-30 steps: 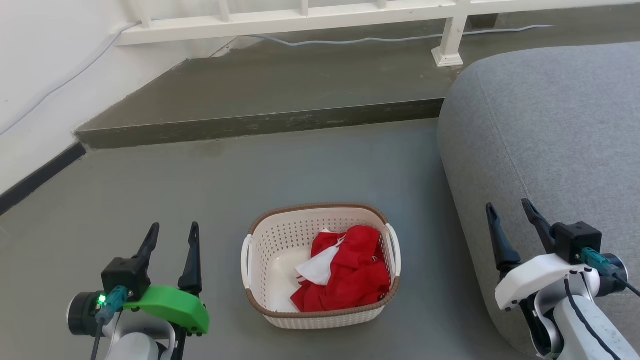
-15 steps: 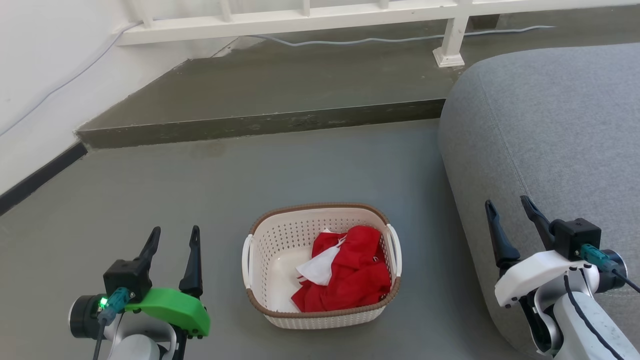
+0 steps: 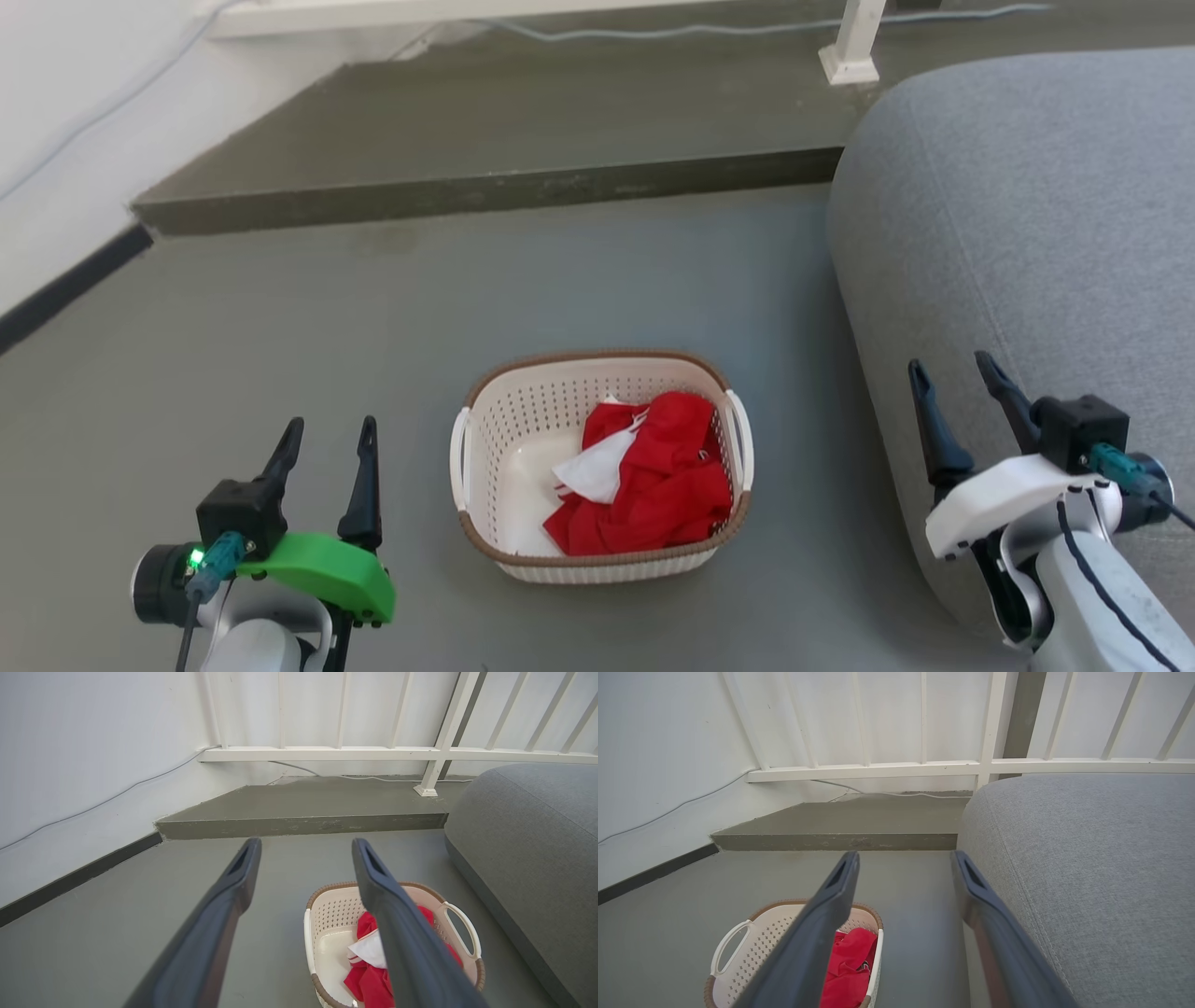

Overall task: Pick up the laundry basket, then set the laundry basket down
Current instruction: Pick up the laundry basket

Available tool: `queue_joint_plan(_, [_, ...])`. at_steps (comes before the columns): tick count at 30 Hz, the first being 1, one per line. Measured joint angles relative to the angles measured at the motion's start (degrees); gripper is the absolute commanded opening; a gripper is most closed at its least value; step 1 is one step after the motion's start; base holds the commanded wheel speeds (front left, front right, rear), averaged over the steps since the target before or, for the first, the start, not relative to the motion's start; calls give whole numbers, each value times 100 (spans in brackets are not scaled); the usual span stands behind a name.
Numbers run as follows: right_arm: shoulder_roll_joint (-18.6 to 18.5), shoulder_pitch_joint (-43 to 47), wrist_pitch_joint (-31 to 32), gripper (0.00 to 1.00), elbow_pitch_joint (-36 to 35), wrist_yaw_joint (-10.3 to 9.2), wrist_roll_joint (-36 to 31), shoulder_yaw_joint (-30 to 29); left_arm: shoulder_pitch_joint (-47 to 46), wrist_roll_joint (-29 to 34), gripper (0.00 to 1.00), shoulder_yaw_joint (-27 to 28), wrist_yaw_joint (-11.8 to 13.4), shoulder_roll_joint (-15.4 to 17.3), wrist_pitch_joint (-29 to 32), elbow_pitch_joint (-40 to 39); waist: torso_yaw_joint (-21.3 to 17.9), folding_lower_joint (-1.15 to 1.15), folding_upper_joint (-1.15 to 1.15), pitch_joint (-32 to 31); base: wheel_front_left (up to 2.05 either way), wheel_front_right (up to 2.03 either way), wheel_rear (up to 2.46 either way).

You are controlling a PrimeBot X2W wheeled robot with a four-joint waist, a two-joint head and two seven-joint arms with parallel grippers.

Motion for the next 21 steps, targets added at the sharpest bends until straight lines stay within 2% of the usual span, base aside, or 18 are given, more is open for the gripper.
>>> queue_joint_plan(21, [10,-958,-3,100,-89,101,-51,-160,-1029,43,100,-2,-63,-156,0,-32,139,0,0,1435,0,0,0])
